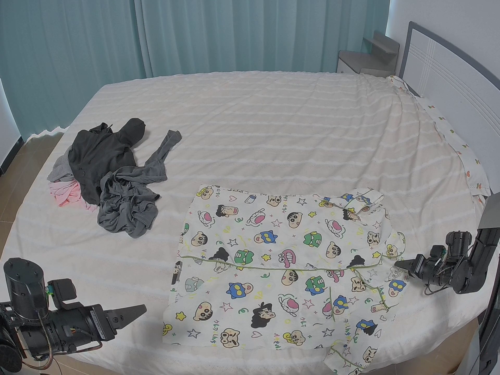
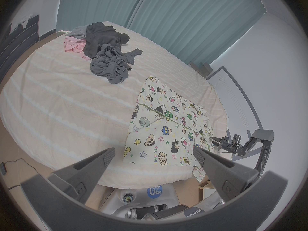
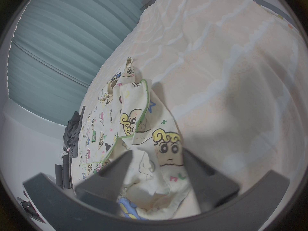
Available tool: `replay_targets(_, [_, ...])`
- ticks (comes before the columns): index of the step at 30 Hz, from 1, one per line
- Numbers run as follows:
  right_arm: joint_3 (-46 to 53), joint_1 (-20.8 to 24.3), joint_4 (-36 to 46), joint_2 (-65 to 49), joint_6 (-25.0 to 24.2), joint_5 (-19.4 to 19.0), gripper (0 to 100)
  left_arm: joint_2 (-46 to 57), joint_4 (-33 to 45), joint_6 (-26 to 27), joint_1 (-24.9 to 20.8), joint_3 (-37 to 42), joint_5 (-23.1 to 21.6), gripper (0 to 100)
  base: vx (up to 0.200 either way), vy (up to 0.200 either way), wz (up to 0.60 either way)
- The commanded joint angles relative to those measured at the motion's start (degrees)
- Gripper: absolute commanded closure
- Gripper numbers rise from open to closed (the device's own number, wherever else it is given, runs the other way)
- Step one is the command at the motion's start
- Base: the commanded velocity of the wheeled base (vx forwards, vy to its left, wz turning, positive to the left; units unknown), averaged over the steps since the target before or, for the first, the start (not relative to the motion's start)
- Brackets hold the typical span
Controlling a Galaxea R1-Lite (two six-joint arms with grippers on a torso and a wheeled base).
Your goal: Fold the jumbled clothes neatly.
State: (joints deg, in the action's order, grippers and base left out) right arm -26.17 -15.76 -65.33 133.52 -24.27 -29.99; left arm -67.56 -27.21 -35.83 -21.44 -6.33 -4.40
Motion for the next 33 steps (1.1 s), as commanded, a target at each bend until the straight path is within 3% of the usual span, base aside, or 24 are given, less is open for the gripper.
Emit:
replay_targets(1, [-0.19, 0.38, -0.41, 0.07, -0.43, -0.25, 100, -0.29, -0.04, -0.03, 0.0, 0.0, 0.01, 0, 0.0, 0.0, 0.0])
replay_targets(16, [3.76, -1.9, -0.59, -7.4, -0.07, 0.72, 100, -0.29, -0.04, -0.03, 0.0, 0.0, 0.01, 0, 0.0, 0.0, 0.0])
replay_targets(24, [3.23, -3.4, -0.5, -3.88, 2.21, 6.26, 100, -0.29, -0.04, -0.03, 0.0, 0.09, 0.01, 0, 0.0, 0.0, 0.0])
replay_targets(30, [3.67, -3.13, -3.14, -0.98, 4.32, 6.52, 100, -0.29, 0.05, -0.03, 0.0, 0.09, 0.01, 0, 0.0, 0.0, 0.0])
replay_targets(31, [3.67, -3.13, -3.84, -0.81, 4.23, 6.61, 0, -0.38, 0.05, -0.03, 0.0, 0.09, 0.01, 0, 0.0, 0.0, 0.0])
replay_targets(33, [3.76, -3.13, -4.37, -0.98, 4.06, 6.61, 0, -0.47, 0.05, -0.03, 0.0, 0.09, 0.01, 0, 0.0, 0.0, 0.0])
